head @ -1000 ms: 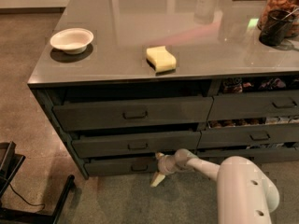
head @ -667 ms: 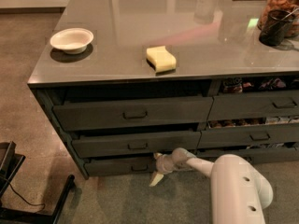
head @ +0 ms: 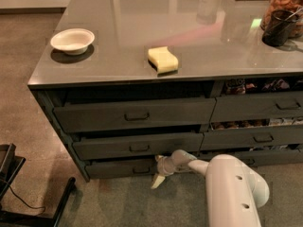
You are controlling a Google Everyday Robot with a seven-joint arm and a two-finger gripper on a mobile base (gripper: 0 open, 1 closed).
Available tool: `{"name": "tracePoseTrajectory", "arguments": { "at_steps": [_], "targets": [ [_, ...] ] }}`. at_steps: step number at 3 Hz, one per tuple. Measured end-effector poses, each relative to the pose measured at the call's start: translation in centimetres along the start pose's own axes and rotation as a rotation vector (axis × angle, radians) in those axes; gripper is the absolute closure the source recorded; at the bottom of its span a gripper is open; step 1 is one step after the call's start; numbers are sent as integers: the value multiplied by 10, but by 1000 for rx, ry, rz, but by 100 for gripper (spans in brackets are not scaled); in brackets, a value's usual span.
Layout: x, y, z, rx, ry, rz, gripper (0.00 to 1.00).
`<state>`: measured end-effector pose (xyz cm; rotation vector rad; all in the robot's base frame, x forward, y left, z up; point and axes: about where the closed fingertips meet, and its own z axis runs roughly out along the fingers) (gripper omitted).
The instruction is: Open bottom drawer
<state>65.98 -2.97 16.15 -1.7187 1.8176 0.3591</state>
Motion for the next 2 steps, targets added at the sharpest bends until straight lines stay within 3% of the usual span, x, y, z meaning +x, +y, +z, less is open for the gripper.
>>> {"name": "tracePoseTrajectory", "arguments": {
  "at_steps": [2],
  "targets": [
    [1,12,-5,-80,0,-9,0]
  ]
}}
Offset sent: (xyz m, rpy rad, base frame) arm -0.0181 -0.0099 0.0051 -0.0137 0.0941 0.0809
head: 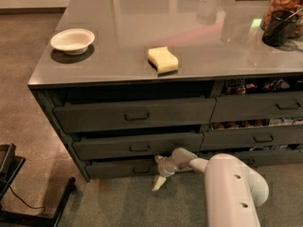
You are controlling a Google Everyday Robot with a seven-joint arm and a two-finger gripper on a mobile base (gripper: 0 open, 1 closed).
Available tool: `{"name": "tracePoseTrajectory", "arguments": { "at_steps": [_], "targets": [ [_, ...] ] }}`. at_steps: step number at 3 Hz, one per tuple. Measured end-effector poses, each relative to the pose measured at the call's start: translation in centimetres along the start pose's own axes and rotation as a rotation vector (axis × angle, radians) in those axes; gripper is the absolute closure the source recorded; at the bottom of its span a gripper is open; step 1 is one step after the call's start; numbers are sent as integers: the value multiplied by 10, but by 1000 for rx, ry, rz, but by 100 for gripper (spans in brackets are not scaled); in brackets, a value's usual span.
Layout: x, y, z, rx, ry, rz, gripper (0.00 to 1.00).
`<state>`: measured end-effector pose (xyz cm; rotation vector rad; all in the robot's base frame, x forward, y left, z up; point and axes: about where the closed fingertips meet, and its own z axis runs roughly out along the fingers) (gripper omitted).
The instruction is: Open bottom drawer
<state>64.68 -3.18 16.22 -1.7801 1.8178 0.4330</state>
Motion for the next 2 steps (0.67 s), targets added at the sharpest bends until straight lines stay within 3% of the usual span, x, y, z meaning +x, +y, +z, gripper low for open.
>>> {"name": "tracePoseTrajectory", "arguments": {
  "at_steps": [1,2],
  "targets": [
    [2,6,-6,-26,9,-5,18],
    [5,13,-14,-44,20,-12,42]
  ]
}}
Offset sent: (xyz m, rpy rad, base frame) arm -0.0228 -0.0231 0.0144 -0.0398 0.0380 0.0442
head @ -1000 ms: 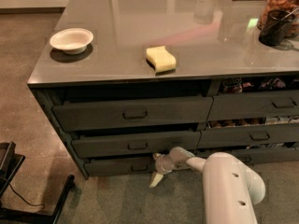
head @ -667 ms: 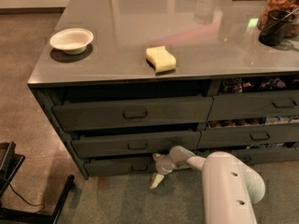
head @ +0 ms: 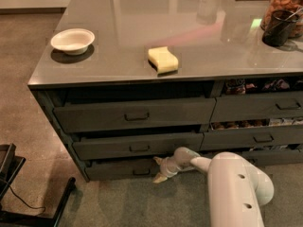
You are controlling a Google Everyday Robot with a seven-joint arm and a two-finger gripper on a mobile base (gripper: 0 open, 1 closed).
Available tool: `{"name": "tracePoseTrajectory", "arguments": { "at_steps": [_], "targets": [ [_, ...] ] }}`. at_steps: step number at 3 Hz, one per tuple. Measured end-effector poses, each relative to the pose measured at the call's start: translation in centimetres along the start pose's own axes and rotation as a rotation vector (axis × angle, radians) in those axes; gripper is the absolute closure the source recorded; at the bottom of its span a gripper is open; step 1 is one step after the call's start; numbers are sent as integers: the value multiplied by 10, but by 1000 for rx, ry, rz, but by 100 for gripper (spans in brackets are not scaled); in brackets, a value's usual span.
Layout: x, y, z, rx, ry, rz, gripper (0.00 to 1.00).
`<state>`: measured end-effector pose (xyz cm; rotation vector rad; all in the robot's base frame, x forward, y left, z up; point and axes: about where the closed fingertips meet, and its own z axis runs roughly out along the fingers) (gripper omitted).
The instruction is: Open bottom drawer
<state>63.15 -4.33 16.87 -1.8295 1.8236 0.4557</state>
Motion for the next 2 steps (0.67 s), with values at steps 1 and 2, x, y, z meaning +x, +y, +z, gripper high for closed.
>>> {"name": "tracePoseTrajectory", "arguments": {
  "at_steps": [1,2],
  "targets": [
    [-3,-1,-6,-1,0,0,65],
    [-6,-3,-10,-1,0,0,89]
  ]
}}
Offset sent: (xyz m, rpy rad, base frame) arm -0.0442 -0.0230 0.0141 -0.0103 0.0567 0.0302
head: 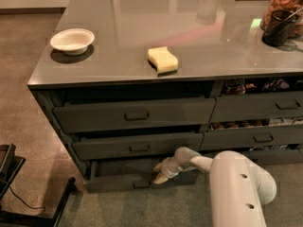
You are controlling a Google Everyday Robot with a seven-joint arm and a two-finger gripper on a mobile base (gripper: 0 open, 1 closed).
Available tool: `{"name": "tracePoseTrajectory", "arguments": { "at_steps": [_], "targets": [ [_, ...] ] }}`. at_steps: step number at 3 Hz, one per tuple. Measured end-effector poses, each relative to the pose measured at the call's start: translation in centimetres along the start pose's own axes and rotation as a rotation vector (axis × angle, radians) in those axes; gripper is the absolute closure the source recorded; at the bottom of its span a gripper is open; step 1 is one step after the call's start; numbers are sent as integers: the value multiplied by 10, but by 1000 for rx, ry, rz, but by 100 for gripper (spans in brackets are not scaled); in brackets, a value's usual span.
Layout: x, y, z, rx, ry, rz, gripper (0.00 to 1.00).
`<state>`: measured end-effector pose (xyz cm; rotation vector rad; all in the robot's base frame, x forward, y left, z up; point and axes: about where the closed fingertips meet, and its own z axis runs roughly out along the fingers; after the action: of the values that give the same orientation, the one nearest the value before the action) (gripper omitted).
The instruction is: Open bottom drawer
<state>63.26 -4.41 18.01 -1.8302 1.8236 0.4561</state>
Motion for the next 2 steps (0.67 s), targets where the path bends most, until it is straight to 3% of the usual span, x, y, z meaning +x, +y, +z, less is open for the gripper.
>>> {"name": "tracePoseTrajectory", "arguments": {
  "at_steps": [1,2],
  "targets": [
    [-1,4,-1,0,0,0,85],
    [-1,4,-1,0,0,0,62]
  ]
}}
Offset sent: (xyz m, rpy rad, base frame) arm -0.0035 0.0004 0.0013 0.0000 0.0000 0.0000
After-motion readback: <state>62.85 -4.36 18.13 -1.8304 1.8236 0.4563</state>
